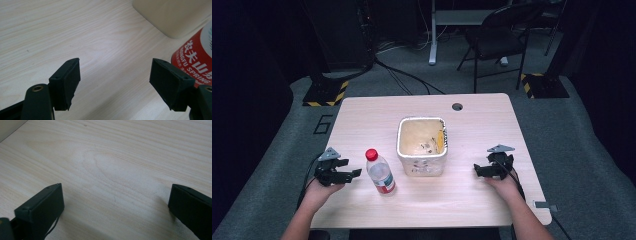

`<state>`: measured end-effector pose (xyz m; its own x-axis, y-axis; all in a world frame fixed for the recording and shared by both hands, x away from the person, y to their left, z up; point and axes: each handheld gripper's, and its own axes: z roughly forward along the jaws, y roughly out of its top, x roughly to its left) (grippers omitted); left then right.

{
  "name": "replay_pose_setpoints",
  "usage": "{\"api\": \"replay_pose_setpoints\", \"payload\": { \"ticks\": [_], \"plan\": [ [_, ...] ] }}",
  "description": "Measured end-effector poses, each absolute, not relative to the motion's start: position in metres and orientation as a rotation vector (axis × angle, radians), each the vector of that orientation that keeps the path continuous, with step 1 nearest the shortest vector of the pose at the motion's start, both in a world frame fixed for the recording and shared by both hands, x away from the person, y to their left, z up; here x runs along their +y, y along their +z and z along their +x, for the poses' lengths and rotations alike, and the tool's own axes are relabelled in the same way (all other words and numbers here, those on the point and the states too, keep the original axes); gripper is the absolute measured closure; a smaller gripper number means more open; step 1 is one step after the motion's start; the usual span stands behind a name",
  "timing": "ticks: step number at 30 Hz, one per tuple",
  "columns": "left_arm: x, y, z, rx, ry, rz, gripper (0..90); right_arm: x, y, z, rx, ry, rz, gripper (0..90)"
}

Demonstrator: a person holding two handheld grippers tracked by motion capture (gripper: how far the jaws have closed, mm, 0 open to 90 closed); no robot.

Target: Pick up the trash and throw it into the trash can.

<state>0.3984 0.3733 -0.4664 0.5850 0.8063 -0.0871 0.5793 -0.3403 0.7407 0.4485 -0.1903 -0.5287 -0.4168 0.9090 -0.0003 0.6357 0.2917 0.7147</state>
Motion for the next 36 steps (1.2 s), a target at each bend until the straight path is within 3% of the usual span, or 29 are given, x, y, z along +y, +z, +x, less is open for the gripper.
{"api": "replay_pose_setpoints", "payload": {
  "ticks": [19, 36],
  "plan": [
    [0.37, -0.452, 0.367, 1.019, 0.355, 2.057, 21.5, -0.19, -0.529, 0.448, 2.157, 0.907, 1.385, 0.0],
    [0.342, -0.446, 0.354, 0.88, 0.312, 2.088, 16.6, -0.19, -0.529, 0.448, 2.157, 0.908, 1.385, 0.0]
  ]
}}
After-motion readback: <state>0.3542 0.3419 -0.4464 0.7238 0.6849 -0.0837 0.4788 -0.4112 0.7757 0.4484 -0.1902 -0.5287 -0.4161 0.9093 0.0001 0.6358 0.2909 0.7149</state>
